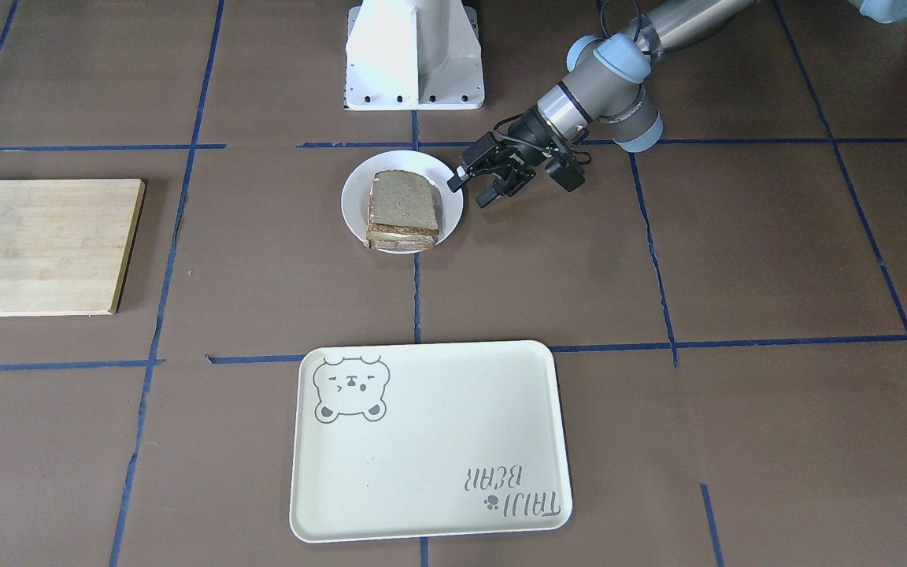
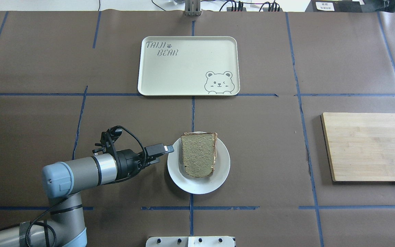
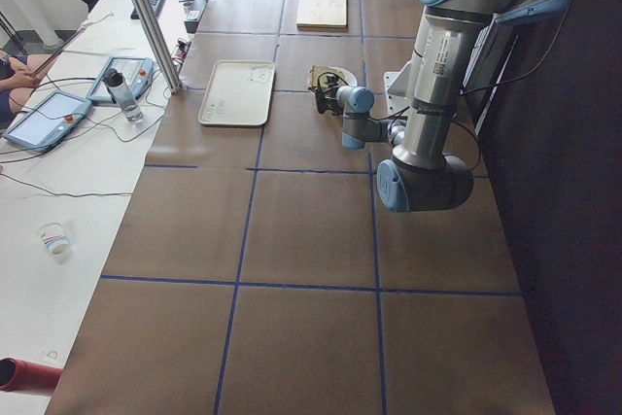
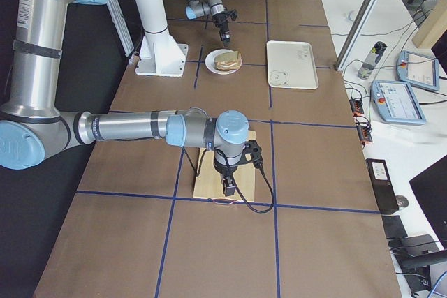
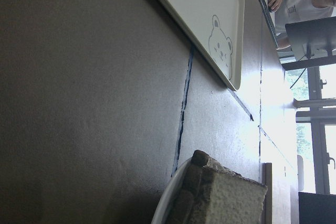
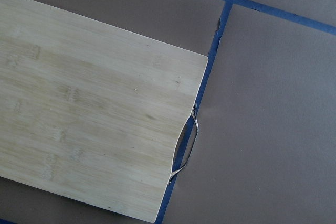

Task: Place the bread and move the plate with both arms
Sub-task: 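Bring the left gripper in toward the rim of the white plate, then grip the plate rim nearest the left gripper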

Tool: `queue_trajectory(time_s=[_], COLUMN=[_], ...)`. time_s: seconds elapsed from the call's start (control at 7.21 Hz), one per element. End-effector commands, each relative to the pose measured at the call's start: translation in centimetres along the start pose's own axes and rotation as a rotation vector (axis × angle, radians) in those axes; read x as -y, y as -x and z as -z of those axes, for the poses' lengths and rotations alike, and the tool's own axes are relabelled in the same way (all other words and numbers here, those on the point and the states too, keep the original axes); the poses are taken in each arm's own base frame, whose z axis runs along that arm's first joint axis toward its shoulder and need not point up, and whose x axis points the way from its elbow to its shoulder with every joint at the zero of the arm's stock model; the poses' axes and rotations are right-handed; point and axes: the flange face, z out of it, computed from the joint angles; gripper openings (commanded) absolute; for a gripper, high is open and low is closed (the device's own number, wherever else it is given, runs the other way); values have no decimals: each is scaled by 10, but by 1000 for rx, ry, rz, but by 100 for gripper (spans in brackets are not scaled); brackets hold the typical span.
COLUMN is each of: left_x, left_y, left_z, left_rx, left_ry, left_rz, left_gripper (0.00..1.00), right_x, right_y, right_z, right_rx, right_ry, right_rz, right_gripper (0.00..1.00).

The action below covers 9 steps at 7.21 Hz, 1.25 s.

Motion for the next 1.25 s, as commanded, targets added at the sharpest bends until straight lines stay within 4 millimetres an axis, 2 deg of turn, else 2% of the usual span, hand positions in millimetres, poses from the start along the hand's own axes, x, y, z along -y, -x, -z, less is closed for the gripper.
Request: queue_trajectory(time_s=[0.0, 0.55, 0.83, 1.11], left_x=[-10, -31, -32, -36], left_y=[-2, 5, 10, 10], left_z=[-5, -9, -12, -18], left_rx=[9, 19, 30, 31], left_ry=[22, 54, 53, 56], left_rz=[2, 5, 8, 7], left_gripper=[83, 77, 64, 57], right_x=[0, -1, -2, -2], right_y=[0, -2, -2, -4], right_z=[-1, -2, -2, -5], right_rx=[1, -2, -2, 2], right_ry=[2, 5, 6, 11], right_rz=[0, 0, -1, -5], right_gripper=[100, 100, 100, 100])
